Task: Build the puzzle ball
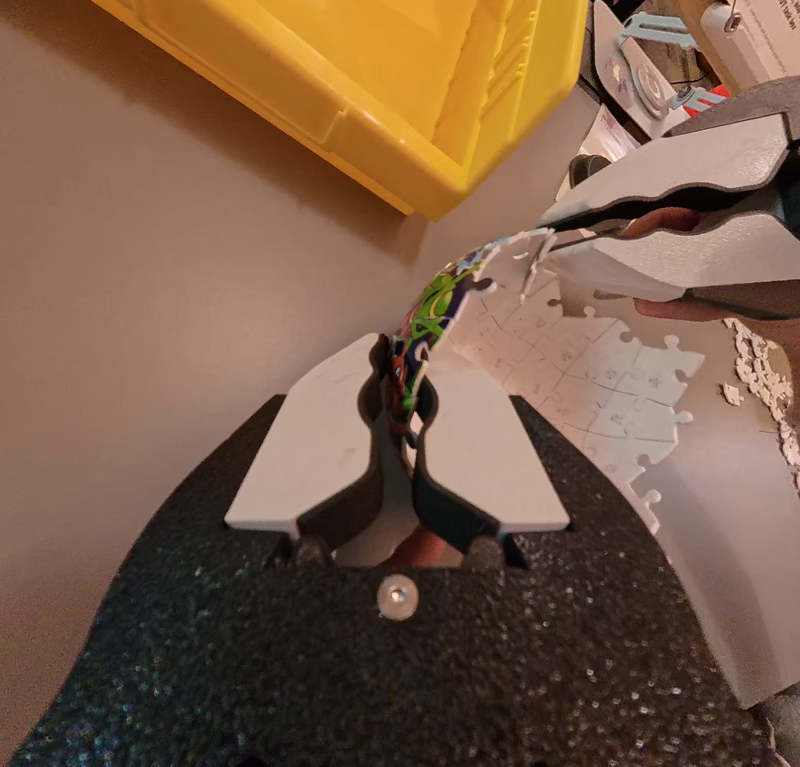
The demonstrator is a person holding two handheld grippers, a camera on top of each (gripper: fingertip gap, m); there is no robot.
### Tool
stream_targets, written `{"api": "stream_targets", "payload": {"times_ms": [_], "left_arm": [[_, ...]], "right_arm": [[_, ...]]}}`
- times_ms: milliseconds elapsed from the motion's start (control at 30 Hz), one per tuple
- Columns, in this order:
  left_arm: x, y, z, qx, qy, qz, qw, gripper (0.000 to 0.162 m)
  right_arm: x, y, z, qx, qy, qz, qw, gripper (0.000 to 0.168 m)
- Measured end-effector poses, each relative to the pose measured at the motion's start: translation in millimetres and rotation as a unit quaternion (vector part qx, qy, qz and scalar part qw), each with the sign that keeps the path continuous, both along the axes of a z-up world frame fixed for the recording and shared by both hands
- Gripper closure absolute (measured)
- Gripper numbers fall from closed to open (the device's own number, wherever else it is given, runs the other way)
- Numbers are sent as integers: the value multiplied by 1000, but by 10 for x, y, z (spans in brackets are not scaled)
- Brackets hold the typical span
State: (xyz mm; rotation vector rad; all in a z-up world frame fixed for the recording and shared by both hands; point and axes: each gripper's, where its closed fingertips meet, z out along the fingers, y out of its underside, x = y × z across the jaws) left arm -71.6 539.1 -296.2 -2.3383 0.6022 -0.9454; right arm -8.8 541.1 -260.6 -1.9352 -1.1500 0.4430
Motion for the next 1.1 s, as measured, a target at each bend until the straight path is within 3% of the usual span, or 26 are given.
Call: {"api": "stream_targets", "payload": {"times_ms": [200,467,567,767,1000,1100], "left_arm": [[-20,10,-9,-3,-1,2,1000,154],[-26,22,30,-6,-15,7,1000,155],[-21,17,10,-5,-6,6,1000,154],[-8,6,4,-5,-5,2,1000,154],[-27,-7,52,-11,-26,-8,1000,156],[-29,-33,28,-3,-10,-24,1000,157]], "right_arm": [[-53,-28,47,34,-27,36,998,160],[26,60,146,-52,186,-51,980,163],[45,51,87,-52,175,-61,981,163],[43,12,87,27,71,-41,996,163],[13,7,233,-35,216,-51,975,164],[-5,-74,198,-31,190,-5,981,164]]}}
